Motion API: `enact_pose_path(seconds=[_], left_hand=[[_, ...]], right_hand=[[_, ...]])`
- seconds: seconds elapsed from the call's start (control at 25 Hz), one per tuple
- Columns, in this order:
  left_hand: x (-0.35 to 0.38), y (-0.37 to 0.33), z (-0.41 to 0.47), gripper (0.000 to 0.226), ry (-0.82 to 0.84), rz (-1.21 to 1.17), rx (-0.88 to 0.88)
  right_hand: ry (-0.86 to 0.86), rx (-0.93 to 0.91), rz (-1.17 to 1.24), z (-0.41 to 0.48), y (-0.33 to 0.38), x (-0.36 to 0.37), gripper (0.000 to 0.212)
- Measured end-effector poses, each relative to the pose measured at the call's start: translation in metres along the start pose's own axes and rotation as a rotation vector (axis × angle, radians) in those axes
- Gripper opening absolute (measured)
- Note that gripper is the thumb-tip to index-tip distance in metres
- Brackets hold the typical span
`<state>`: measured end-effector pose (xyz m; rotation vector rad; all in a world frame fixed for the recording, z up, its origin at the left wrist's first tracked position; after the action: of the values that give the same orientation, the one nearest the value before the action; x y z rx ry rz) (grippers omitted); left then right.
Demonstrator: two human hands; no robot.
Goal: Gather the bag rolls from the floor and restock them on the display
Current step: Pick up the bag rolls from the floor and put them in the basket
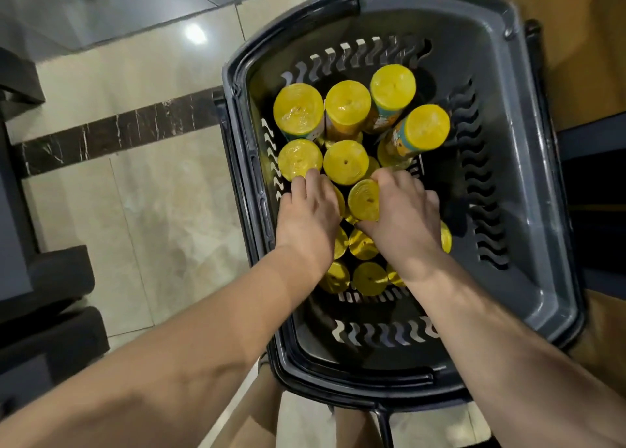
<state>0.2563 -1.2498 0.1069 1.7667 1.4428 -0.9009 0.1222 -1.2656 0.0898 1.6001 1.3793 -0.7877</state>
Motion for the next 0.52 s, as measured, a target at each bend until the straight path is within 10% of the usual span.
enact_pose_path(seconds=[0.24, 0.52], left_hand=[[-0.071, 0.029, -0.032, 0.086, 0.044, -0.132, 0.084], [-0.328, 0.075, -0.136, 0.095, -0.210, -0.119, 0.164]], right_hand=[[0.024, -0.036, 0.036, -0.026, 0.008, -0.086, 0.071], [-0.107, -0.260, -0.070, -0.103, 0.060, -0.354, 0.087]])
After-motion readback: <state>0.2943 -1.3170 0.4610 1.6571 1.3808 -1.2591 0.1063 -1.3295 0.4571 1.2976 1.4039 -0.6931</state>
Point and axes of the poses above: each hand's wrist, its own z-axis towards the middle knuckle, its own x-axis out of the palm, y = z × x, the point moved 3 cm from there along z, towards the middle knuckle, and after that the axes turned 1 degree about x, right-handed, at the moved point
